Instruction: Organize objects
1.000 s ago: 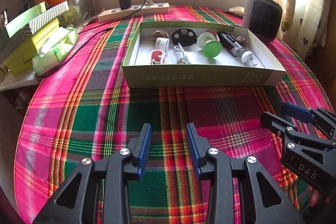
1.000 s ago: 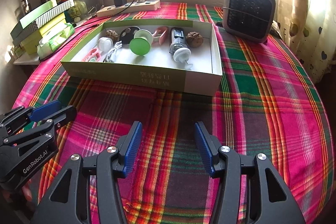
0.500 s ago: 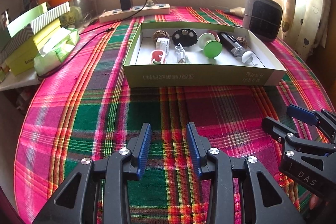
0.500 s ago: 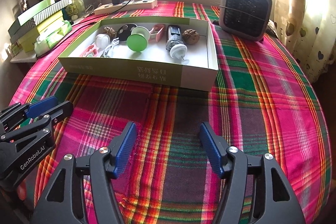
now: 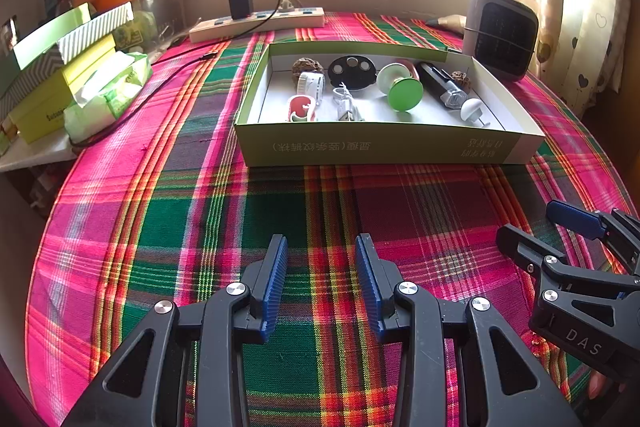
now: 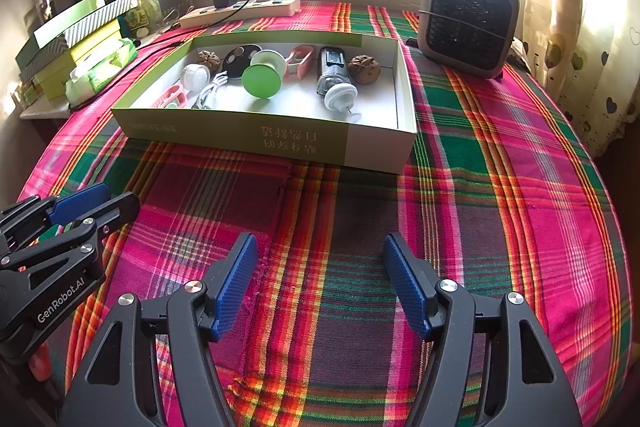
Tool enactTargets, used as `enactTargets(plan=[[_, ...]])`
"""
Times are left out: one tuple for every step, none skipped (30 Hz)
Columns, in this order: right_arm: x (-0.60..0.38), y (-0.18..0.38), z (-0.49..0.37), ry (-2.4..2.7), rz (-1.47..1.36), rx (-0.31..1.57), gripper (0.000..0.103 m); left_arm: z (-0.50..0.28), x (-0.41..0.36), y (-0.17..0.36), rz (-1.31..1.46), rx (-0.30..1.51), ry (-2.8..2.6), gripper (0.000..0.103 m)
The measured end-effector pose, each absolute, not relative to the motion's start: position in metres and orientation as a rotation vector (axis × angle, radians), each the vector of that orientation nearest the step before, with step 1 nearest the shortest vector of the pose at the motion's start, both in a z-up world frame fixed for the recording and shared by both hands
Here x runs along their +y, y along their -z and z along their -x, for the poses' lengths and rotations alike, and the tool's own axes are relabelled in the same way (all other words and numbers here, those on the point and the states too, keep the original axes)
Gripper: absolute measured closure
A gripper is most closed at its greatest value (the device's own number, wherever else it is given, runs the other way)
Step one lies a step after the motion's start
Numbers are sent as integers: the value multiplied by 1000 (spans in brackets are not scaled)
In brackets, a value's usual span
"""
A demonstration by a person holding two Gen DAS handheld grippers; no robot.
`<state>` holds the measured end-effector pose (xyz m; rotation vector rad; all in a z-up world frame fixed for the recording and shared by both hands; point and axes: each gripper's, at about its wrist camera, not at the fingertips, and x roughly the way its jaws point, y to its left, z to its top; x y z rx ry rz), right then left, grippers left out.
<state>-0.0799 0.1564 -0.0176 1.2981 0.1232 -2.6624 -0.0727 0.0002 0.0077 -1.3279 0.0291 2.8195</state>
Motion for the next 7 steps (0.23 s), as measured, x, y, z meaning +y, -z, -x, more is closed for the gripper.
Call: enactTargets(plan=[[156,18,80,2662,-1298,123,37,73,0,-8,1328,29,-2819,70],[157,18,80,2662,-1298,123,37,73,0,-8,1328,29,-2819,70],[156,18,80,2662,-1298,123,37,73,0,-8,1328,28,-2819,70],[157,18,80,2662,-1298,123,36,73,0,-8,1327,29,-2820,70],[157,18,80,2662,-1298,123,36,73,0,-8,1325,30,-2820,70],[156,18,80,2662,-1298,123,36,73,0,-8,1325,30,-2820,70],[156,18,80,2662,-1298,123,36,73,0,-8,1325,30,-2820,70]])
